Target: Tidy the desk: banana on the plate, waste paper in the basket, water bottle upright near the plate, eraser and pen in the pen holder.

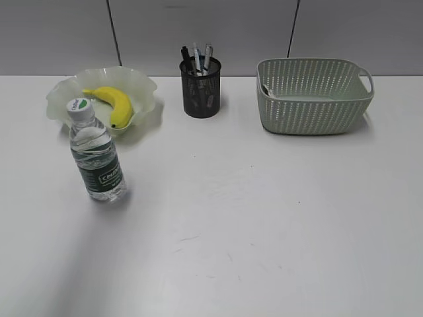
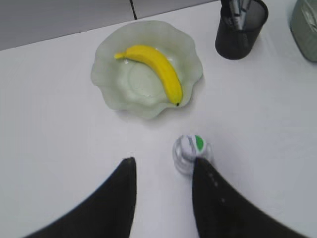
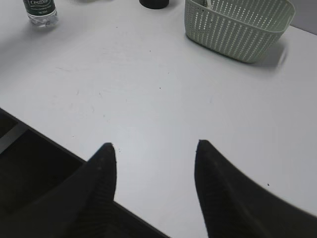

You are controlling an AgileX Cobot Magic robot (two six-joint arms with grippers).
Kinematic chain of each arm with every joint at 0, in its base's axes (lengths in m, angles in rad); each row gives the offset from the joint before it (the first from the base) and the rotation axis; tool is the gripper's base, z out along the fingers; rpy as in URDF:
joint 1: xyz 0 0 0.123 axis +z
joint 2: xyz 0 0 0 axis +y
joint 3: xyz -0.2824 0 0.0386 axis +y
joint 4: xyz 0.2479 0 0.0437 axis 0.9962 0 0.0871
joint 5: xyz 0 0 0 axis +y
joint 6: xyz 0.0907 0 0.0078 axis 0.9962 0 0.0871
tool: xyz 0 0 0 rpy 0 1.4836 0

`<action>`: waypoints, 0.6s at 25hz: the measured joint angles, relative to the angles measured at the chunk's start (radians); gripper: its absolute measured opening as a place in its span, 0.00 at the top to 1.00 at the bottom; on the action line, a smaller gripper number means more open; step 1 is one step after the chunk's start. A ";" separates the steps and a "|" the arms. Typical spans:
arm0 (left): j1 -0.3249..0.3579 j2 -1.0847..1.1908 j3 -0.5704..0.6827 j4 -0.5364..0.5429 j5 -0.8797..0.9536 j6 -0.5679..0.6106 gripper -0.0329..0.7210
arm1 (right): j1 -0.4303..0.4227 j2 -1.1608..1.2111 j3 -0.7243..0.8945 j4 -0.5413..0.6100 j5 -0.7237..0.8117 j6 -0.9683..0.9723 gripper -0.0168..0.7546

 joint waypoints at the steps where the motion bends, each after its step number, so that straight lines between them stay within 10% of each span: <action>1: 0.000 -0.063 0.058 -0.006 0.001 0.000 0.60 | 0.000 0.000 0.000 0.000 0.000 0.000 0.44; 15: 0.000 -0.993 0.854 -0.022 -0.086 0.000 0.64 | 0.000 0.000 0.000 0.000 0.000 0.015 0.44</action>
